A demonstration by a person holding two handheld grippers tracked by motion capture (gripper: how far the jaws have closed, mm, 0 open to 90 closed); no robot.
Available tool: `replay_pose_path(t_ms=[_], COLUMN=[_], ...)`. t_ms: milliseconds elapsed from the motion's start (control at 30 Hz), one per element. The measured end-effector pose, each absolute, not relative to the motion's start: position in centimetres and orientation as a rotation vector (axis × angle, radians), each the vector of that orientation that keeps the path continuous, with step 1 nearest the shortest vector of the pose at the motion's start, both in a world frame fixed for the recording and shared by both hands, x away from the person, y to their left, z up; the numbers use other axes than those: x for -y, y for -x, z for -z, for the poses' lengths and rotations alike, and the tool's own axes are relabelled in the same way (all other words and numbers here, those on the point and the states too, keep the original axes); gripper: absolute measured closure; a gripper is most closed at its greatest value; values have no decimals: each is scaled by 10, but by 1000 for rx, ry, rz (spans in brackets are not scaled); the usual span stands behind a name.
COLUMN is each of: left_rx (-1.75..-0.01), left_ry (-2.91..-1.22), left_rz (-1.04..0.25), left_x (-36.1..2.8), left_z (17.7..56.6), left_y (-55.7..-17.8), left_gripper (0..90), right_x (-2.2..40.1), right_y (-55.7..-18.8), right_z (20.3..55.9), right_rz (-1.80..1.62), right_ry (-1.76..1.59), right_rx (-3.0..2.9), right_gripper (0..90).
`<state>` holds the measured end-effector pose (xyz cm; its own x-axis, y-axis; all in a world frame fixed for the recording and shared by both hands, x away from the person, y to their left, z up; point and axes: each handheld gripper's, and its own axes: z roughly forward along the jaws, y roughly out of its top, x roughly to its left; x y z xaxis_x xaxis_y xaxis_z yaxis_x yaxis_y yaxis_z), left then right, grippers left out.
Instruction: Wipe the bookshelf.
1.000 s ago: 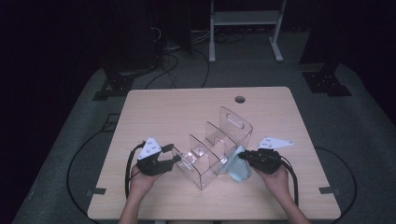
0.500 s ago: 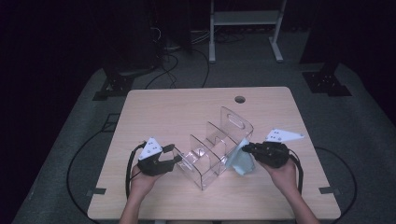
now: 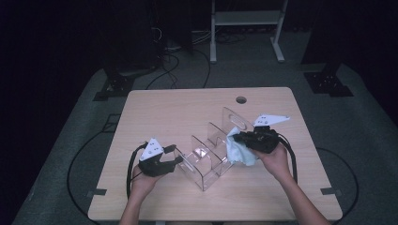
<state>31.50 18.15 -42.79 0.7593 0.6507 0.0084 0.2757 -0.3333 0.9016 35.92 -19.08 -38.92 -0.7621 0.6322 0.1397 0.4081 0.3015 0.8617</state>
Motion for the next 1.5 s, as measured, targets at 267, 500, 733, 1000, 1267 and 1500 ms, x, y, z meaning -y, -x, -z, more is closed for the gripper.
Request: replay_pose_path(t_ms=[267,500,733,1000,1267,1500], left_rx=[-649,-634,-657,-637,-639,-637], left_ry=[-1946,-1959,-1961,-1951,-1948,-1951], left_rz=[-418,-393,-403,-391,-391,-392], left_x=[-172,-161,-159,-160,-160,-157], left_z=[427,427,426,427,428,428], left_y=[-312,-309,-307,-309,-308,-308], left_gripper=[463,457,456,462,461,462], right_x=[207,224,229,207,194,199], right_y=[-339,-310,-300,-324,-345,-341], right_z=[391,393,390,380,380,379], right_rz=[-1469,-1487,-1478,-1394,-1394,-1368], right_ry=[-956,-944,-936,-919,-970,-985], right_rx=[-2340,-2336,-2345,-2420,-2395,-2383], right_gripper=[832,831,831,829,829,830])
